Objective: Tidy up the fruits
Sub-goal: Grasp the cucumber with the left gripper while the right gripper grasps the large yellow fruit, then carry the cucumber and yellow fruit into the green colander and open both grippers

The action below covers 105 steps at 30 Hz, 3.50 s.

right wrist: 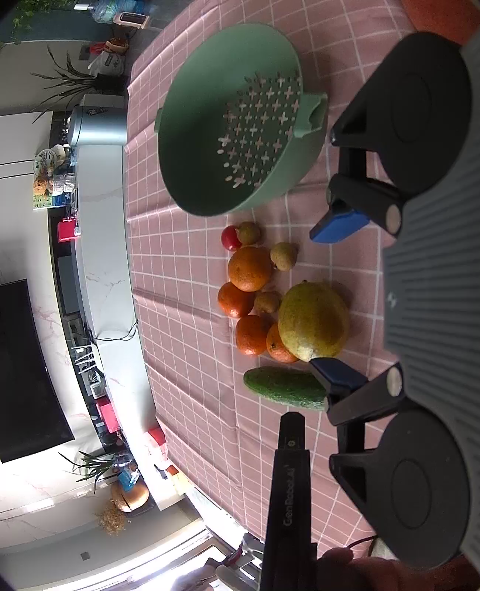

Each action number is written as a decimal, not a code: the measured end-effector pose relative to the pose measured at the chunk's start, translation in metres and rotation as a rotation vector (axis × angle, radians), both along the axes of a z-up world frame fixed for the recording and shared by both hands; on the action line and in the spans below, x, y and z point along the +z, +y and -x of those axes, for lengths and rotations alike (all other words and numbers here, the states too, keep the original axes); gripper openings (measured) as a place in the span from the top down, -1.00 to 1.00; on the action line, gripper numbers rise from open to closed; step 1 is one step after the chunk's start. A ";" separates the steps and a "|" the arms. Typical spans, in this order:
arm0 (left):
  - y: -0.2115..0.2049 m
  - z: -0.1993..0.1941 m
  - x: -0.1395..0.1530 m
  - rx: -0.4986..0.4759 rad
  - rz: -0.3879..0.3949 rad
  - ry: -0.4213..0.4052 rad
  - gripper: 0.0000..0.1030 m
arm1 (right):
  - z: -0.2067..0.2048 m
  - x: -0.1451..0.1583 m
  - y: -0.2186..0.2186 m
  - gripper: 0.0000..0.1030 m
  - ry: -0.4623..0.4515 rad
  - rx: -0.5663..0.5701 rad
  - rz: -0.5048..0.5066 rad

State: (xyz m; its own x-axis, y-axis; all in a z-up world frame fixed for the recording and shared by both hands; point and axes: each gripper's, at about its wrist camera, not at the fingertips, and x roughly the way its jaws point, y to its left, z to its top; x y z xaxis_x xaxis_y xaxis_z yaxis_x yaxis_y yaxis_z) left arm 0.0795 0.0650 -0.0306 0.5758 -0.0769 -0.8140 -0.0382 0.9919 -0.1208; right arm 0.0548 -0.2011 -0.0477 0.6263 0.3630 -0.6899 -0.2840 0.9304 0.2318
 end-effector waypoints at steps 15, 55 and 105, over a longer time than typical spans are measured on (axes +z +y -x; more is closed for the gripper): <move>0.021 -0.039 -0.046 0.050 0.088 0.053 0.04 | -0.048 -0.043 0.028 -0.47 0.119 0.005 -0.057; -0.014 -0.006 0.030 -0.006 0.047 -0.164 0.18 | -0.022 0.005 -0.020 -0.31 0.001 0.012 -0.078; -0.169 -0.148 -0.020 -0.309 0.065 0.033 0.20 | -0.152 -0.036 -0.088 -0.31 0.136 0.199 0.298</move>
